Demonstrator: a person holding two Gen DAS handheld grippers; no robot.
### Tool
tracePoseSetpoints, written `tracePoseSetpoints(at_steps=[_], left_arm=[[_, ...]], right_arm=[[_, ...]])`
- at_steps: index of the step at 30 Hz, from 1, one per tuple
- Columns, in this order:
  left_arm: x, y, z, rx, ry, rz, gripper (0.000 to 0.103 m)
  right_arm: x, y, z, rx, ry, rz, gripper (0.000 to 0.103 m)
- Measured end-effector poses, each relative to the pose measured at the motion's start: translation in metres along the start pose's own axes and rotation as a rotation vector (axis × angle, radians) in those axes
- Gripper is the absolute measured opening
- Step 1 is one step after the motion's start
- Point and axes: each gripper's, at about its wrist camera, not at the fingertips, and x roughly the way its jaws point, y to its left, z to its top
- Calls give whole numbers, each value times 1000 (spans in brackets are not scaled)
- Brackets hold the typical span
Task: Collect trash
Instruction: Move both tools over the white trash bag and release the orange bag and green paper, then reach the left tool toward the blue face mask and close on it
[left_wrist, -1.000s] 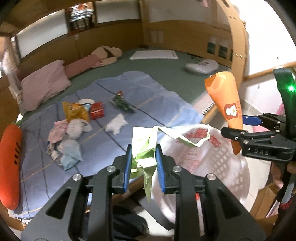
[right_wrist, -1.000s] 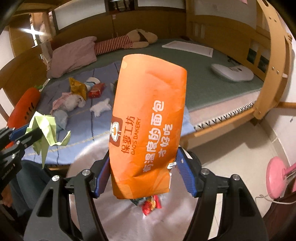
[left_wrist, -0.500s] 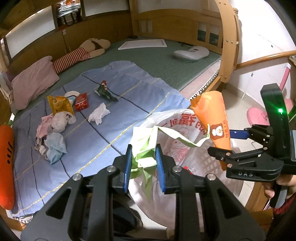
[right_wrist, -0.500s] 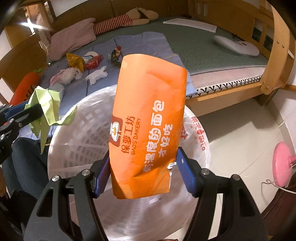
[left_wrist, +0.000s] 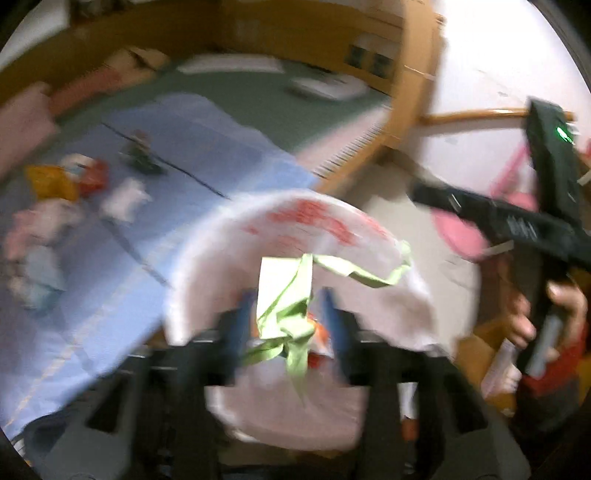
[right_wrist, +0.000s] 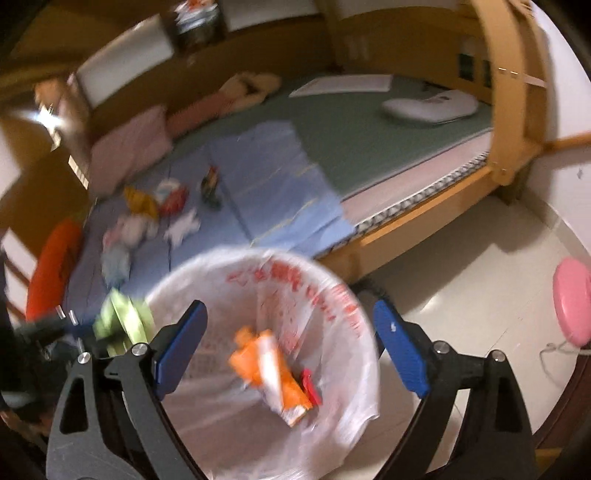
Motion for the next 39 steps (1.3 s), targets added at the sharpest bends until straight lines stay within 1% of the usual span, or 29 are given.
tracePoseSetpoints(at_steps=[1,3,5,7,9,10,12,14,15,17,19,20,21,22,23,24,26,27,28,29,30,31,32,33,34,35,36,37,39], left_arm=[[1,-1,-1,1,-4,-12,89],[-2,0,-2,18,-26,0,89],[-7,10,0,6,-56,36,89],[-13,37,5,-56,-85,121,89],[-16,80,10,-151,-96,250,88],[-17,101,11,-196,-105,305,85],[-20,164,12,-344,-114,418,76],[-22,216,8,-499,-102,468,73],[-23,255,2,-621,-106,495,72],[-21,299,-3,-744,-114,527,72],[-7,323,0,-754,-111,513,73],[1,327,1,-740,-97,503,73],[14,329,3,-711,-63,496,75],[20,328,1,-692,-52,494,78],[29,326,-2,-666,-46,490,87],[37,323,-6,-643,-40,485,90],[53,332,-7,-609,1,491,90],[66,339,-6,-595,73,513,85],[70,340,-6,-587,90,514,75],[69,342,-7,-588,92,514,72],[61,343,-12,-617,64,498,62],[55,344,-16,-642,44,471,49],[51,345,-21,-668,28,437,43],[43,347,-28,-715,-1,376,34],[35,348,-35,-757,-31,317,30],[27,348,-42,-792,-68,255,30],[21,347,-46,-800,-96,231,29],[16,343,-47,-796,-114,226,29],[10,335,-50,-770,-138,208,29]], right_arm=[[0,-2,1,7,-2,0,90],[3,-3,4,13,-4,-10,90],[11,-1,9,25,9,-4,90],[17,1,13,28,23,3,90],[25,9,17,15,38,3,90],[30,14,20,1,45,2,90],[38,23,24,-15,58,5,90],[49,36,34,-38,78,13,90],[55,43,40,-51,85,14,90],[68,58,49,-75,98,10,90],[83,74,58,-87,124,6,90],[93,84,63,-86,146,7,90],[99,90,67,-85,161,13,90],[110,103,71,-87,186,41,90],[116,111,74,-95,199,64,90],[121,119,75,-106,209,81,90],[138,142,79,-158,235,100,90],[145,152,81,-180,244,96,90],[158,166,84,-207,258,94,90],[166,174,86,-213,269,95,90],[171,180,88,-213,279,100,90],[178,188,90,-205,294,122,90],[185,195,92,-192,308,156,90],[190,202,93,-181,324,184,90],[194,206,93,-180,333,193,90],[199,213,93,-187,342,196,90],[202,219,92,-199,348,194,90],[207,228,91,-217,356,197,90],[218,241,92,-228,383,234,90]])
